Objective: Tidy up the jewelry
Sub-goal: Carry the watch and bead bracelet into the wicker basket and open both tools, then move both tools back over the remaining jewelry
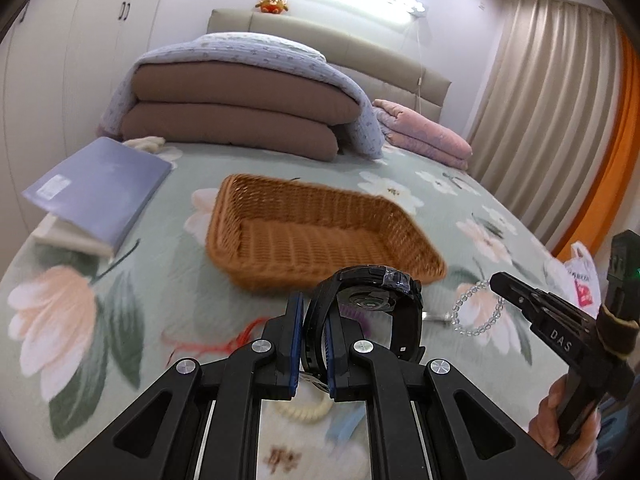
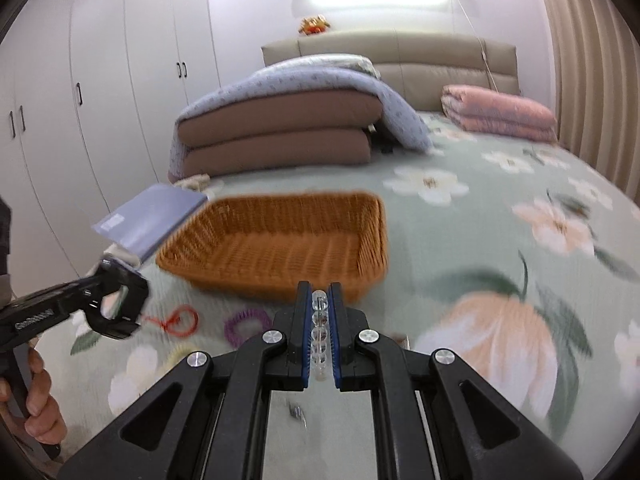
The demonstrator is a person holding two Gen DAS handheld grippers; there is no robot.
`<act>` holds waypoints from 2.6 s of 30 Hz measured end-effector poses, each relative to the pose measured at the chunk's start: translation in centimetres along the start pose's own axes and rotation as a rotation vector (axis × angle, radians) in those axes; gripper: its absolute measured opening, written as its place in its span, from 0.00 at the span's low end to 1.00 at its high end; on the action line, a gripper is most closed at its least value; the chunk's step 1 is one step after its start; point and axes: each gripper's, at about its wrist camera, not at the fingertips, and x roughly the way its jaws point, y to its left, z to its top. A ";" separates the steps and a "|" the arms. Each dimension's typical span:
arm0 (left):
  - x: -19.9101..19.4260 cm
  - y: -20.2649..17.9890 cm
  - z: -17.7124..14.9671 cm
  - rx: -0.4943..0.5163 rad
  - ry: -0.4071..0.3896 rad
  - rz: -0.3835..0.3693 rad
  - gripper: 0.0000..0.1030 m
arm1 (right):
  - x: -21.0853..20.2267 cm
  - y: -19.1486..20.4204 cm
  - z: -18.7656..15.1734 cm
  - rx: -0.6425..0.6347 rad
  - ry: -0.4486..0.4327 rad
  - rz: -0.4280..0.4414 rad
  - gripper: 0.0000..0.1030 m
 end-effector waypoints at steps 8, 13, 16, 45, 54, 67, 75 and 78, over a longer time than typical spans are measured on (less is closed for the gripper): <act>8.0 0.0 5.4 -0.009 0.012 0.032 0.09 | 6.2 0.0 5.0 0.036 -0.029 0.017 0.10; 14.1 0.9 6.1 0.001 0.069 0.060 0.09 | 12.0 -1.0 4.4 0.061 0.057 0.042 0.10; 15.8 1.4 5.9 0.008 0.098 0.069 0.09 | 13.6 -1.6 3.4 0.061 0.098 0.040 0.10; -1.7 2.4 0.7 0.045 -0.130 0.065 0.54 | -0.6 2.2 -2.2 0.017 -0.062 0.019 0.45; -2.2 6.7 -3.9 -0.058 -0.075 0.034 0.54 | -1.4 2.0 -8.0 0.018 0.033 -0.026 0.45; 4.4 3.9 -6.9 -0.028 0.163 0.065 0.54 | 2.2 0.4 -9.5 0.049 0.195 0.015 0.45; 5.7 4.1 -7.2 -0.045 0.200 0.071 0.54 | 3.3 1.5 -10.0 -0.004 0.243 0.016 0.45; 5.9 3.6 -7.3 -0.017 0.201 0.094 0.54 | 3.7 1.8 -10.1 -0.015 0.255 0.010 0.45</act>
